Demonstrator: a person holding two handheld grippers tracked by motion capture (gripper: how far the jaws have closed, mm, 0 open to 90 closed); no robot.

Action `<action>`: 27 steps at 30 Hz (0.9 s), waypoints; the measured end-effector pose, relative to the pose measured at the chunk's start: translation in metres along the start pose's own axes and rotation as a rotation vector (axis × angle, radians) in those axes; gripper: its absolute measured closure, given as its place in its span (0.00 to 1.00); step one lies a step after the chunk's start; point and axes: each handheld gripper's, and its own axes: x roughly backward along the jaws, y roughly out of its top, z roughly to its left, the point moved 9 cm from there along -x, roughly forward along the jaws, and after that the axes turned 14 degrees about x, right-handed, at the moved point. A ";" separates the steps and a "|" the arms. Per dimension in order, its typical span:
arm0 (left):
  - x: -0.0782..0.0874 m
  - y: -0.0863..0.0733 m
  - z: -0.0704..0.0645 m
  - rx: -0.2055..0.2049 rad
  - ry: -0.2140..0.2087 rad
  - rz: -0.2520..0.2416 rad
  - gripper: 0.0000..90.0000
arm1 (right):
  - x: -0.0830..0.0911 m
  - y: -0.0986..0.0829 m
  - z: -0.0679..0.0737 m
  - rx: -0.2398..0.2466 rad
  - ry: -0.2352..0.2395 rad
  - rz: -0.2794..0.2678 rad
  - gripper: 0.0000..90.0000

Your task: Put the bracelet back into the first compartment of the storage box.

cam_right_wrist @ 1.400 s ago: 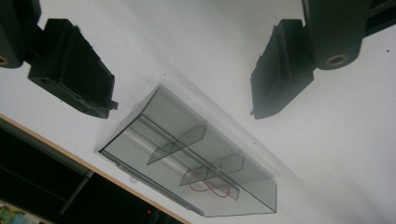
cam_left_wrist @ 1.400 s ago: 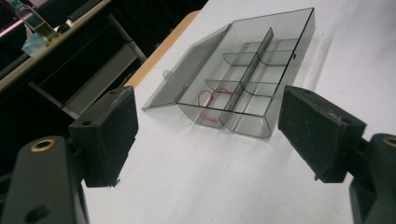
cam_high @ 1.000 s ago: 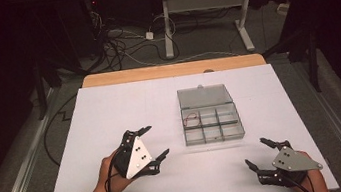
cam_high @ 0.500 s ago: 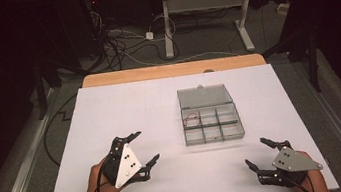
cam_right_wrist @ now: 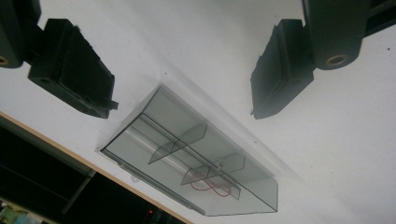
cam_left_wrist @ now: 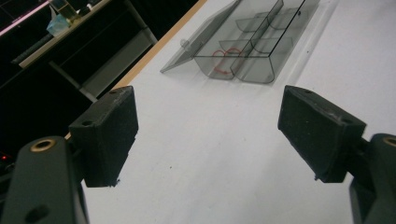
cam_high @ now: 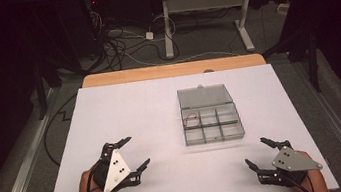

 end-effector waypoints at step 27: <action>0.008 -0.063 0.021 0.103 0.061 0.084 0.21 | 0.000 0.001 -0.001 -0.004 -0.010 -0.006 0.24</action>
